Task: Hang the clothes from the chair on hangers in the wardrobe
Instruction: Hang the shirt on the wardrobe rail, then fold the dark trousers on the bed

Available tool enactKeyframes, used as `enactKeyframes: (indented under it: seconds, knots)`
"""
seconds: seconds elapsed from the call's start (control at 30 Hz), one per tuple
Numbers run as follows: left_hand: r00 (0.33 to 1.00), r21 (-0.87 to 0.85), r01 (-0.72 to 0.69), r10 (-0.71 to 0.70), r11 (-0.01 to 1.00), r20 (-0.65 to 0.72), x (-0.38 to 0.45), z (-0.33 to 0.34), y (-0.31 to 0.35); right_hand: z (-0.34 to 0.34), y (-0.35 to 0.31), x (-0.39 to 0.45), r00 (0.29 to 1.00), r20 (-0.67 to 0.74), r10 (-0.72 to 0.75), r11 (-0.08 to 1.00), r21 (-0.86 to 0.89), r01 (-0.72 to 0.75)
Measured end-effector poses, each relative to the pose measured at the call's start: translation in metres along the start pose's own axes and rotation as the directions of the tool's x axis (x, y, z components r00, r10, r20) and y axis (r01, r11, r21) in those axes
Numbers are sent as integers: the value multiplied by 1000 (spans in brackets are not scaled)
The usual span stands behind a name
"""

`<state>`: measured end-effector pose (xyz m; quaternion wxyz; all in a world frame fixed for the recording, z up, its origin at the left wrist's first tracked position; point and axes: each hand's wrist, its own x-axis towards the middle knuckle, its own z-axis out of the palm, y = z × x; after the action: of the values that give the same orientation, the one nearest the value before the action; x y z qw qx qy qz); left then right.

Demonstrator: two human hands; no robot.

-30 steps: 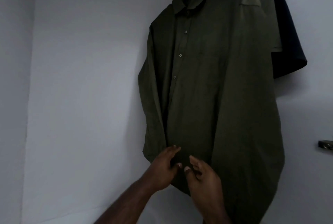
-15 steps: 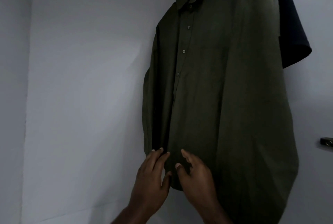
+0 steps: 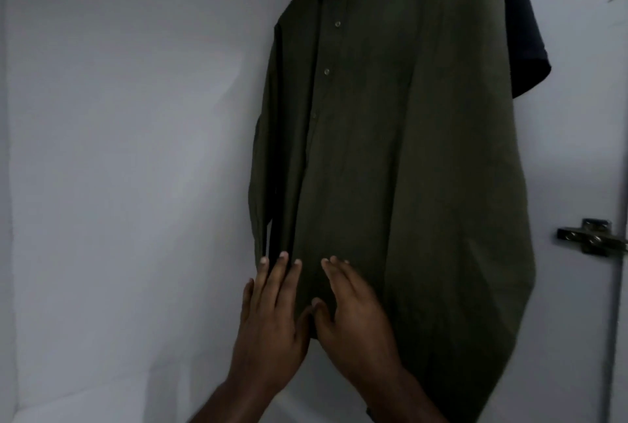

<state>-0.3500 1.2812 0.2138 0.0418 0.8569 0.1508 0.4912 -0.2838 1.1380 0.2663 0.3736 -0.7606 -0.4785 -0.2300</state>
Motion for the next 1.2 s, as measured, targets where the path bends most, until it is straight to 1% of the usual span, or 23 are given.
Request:
enactKeyframes:
  seconds: [0.13, 0.27, 0.57, 0.73, 0.87, 0.97, 1.1, 1.2]
  knots:
    - [1000, -18, -26, 26, 999, 7, -11, -7, 18, -10, -2, -20, 997, 12, -71, 997, -2, 71]
    - [998, -31, -49, 51, 998, 49, -24, -10, 46, -28, 9, -44, 994, 25, -109, 994, -24, 109]
    - [995, -2, 10, -10, 1000, 97, -45, -12, 139, -98, 44, -87, 986, 44, -164, 984, -67, 166]
    - [995, 0, 14, -14, 1000, 94, -64, -14, 189, -137, 60, -120, 986, 44, -161, 986, -39, 163]
    - [992, -8, -21, 22, 1000, 125, -82, -14, 226, -162, 74, -151, 992, 20, -126, 991, -32, 127]
    - [984, -41, -61, 67, 997, 166, -94, -13, 254, -183, 87, -178, 998, -6, -65, 997, -52, 64]
    - [959, -168, -136, 172, 976, 225, -121, -7, 295, -213, 98, -225, 997, -66, 29, 993, -112, -36]
    - [927, -293, -195, 274, 936, 257, -144, 0, 325, -239, 104, -268, 989, -108, 99, 974, -194, -119]
